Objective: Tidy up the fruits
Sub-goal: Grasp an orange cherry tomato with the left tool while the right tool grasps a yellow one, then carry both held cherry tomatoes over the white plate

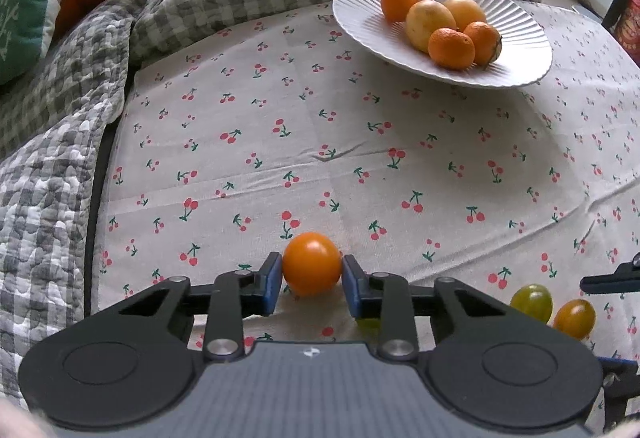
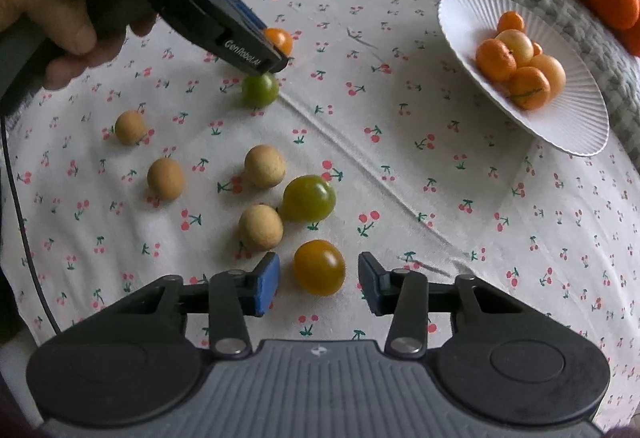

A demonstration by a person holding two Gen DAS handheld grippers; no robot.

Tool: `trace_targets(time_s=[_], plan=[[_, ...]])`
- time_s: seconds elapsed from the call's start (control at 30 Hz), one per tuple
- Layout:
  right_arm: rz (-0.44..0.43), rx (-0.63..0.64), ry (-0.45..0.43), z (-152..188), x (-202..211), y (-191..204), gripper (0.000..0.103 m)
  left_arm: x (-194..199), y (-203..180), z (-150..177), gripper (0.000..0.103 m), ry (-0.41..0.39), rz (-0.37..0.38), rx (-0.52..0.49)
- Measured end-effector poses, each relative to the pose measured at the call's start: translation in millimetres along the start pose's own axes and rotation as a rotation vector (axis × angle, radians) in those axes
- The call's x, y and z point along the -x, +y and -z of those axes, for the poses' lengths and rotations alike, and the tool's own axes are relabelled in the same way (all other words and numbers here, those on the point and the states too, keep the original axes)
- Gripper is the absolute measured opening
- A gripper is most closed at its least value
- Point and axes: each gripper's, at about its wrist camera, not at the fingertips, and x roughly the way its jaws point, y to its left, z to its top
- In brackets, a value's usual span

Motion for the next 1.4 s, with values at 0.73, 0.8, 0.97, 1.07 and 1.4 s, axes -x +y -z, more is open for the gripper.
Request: trace_targets(time_s=[0.73,0.8,0.97,1.07,1.4], plan=[[0.035,0.040,-0.032,-2.5,2.8,4.0,0.025,13.6,1.9,-5.1,0.023,-0.032,0.015,0.017],[0.044,0.041,-0.037,-2.6,4.6,3.1,0.025,15.3,1.6,-5.1,0.023,-0.038,0.013,0.019],[0.060,0.009,-0.058,-7.0,11.5,-6.0,0.025,21.9,-1.7,-7.5,0.022,-0.061,0.013,0.017],[0.074,-0.015,-0.072,-10.0,14.6,-11.2,0.025,26.0,-6.4,-11.0,0.022,-0.076,0.016,0.015],[0.091,-0.089,-0.136,-21.2,34.5,-27.4,0.025,34.5,-26.9,-23.8,0.022,-0.121,0.021,-0.002]])
